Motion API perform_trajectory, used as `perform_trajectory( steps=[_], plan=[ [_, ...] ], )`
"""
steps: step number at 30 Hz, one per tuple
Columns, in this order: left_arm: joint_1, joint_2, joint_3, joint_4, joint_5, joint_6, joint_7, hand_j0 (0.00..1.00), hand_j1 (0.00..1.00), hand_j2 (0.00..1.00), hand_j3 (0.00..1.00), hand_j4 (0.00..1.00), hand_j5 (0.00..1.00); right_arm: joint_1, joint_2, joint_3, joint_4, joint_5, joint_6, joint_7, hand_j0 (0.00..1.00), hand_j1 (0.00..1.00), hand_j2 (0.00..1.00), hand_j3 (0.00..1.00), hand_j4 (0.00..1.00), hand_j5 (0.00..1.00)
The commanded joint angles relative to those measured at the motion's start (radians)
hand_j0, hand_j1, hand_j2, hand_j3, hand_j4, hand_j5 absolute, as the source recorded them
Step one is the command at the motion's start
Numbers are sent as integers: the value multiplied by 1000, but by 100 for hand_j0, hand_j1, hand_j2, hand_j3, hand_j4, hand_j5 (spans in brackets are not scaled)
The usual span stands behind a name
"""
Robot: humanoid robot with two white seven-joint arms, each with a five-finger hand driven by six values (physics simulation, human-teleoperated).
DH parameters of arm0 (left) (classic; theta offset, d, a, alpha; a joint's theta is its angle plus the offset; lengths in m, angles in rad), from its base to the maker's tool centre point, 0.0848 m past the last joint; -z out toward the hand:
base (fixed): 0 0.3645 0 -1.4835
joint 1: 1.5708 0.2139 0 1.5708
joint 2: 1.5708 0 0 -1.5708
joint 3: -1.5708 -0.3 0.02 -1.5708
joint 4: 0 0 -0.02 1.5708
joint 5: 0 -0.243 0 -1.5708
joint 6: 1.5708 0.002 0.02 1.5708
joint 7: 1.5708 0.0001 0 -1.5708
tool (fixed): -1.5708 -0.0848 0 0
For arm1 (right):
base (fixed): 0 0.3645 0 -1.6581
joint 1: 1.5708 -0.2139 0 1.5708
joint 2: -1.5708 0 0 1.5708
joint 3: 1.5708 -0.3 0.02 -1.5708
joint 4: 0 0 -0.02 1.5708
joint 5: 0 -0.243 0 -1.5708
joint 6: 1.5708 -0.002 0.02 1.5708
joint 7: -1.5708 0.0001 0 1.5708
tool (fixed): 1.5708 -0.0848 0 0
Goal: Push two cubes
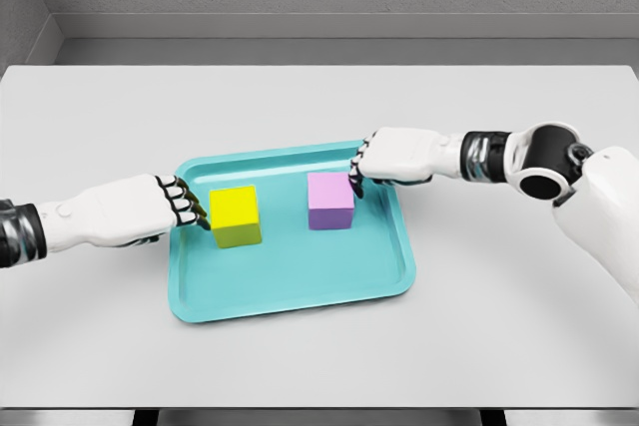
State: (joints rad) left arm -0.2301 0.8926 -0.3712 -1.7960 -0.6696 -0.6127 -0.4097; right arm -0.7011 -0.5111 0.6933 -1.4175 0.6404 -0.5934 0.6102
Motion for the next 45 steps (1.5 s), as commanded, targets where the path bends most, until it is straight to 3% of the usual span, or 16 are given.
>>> perform_trajectory(
  steps=[1, 14, 21, 31, 40, 45],
  plan=[
    [0, -4, 0, -2, 5, 2, -1, 78, 78, 78, 78, 78, 78, -1, 20, 6, 25, 36, -17, 1, 54, 54, 54, 54, 54, 54],
    [-8, -38, 0, -3, 7, 2, -4, 78, 78, 78, 78, 78, 78, 6, -38, 2, 19, 27, -17, 1, 55, 55, 55, 55, 55, 55],
    [-8, -46, 0, -3, 7, 2, -4, 78, 78, 78, 78, 78, 78, 3, -38, -3, 14, 22, -17, 1, 55, 55, 55, 55, 55, 55],
    [-15, -63, 0, -3, 8, 2, -12, 78, 78, 78, 78, 78, 78, 8, -76, -11, -37, 13, -17, 1, 55, 55, 55, 55, 55, 55],
    [-23, -86, 0, -3, 8, 2, -17, 79, 79, 79, 79, 79, 79, 40, -40, 6, -38, 16, -17, 1, 55, 55, 55, 55, 55, 55],
    [-28, -92, 0, -3, 8, 2, -17, 79, 79, 79, 79, 79, 79, 54, -37, 6, -80, 19, -17, 1, 55, 55, 55, 55, 55, 55]
  ],
)
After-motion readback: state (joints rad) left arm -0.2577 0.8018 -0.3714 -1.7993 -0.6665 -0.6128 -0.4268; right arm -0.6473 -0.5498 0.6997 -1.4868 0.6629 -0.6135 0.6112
